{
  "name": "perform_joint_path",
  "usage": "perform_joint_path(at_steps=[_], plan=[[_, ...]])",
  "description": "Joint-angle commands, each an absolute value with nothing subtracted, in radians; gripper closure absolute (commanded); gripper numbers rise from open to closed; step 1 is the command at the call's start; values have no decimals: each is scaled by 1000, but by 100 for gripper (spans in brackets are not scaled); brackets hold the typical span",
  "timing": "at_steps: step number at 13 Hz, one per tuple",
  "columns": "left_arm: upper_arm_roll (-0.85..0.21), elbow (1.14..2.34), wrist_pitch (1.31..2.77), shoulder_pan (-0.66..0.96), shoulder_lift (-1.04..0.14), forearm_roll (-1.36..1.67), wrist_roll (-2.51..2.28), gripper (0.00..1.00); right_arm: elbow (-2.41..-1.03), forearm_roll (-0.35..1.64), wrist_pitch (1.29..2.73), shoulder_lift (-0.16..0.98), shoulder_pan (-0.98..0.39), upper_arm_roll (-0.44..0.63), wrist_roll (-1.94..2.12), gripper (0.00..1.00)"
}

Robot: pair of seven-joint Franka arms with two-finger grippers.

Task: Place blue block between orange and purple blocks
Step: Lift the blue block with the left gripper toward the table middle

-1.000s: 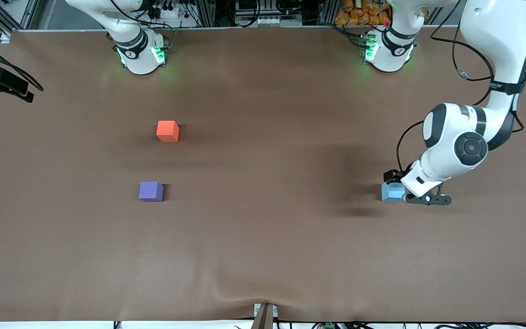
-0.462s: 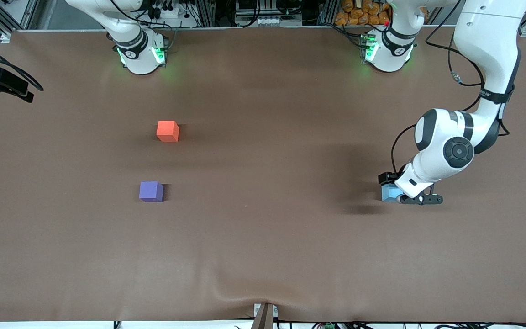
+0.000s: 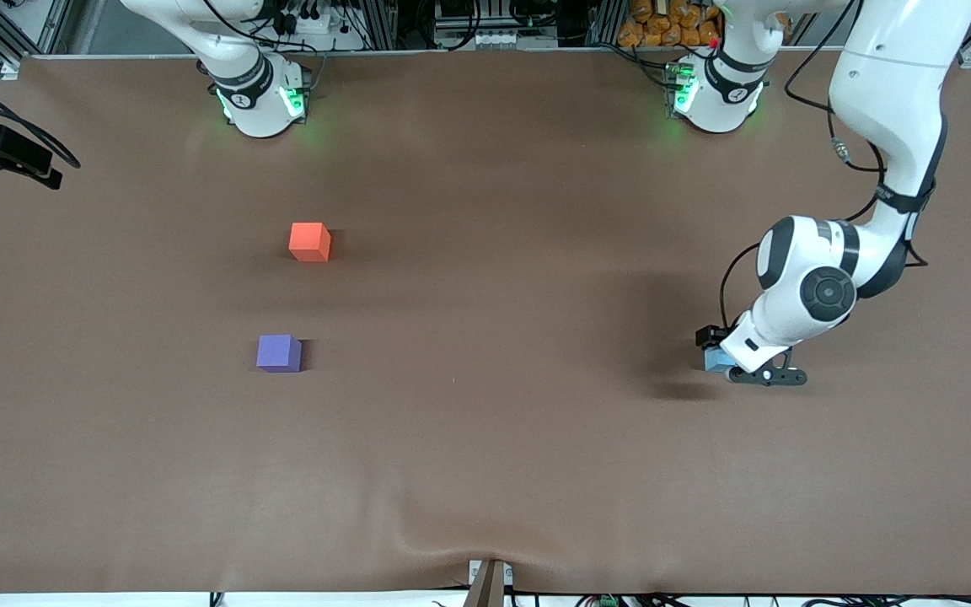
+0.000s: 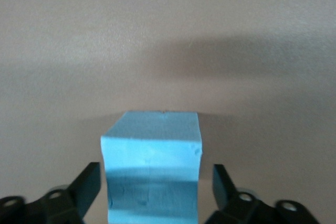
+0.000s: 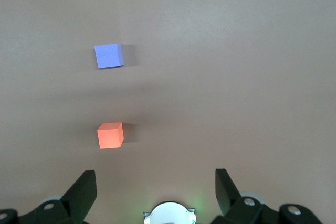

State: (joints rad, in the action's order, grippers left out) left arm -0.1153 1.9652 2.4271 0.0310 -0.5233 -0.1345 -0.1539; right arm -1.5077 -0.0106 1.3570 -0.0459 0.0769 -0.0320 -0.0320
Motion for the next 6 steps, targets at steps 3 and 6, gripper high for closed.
perform_joint_path(at_steps=[3, 6], plan=[[-120, 1890, 2422, 34, -543, -160, -140, 100, -1493, 11, 1344, -40, 106, -51, -37, 0], [-146, 1866, 2363, 35, -445, -147, -158, 100, -1494, 11, 1344, -40, 104, -51, -37, 0]])
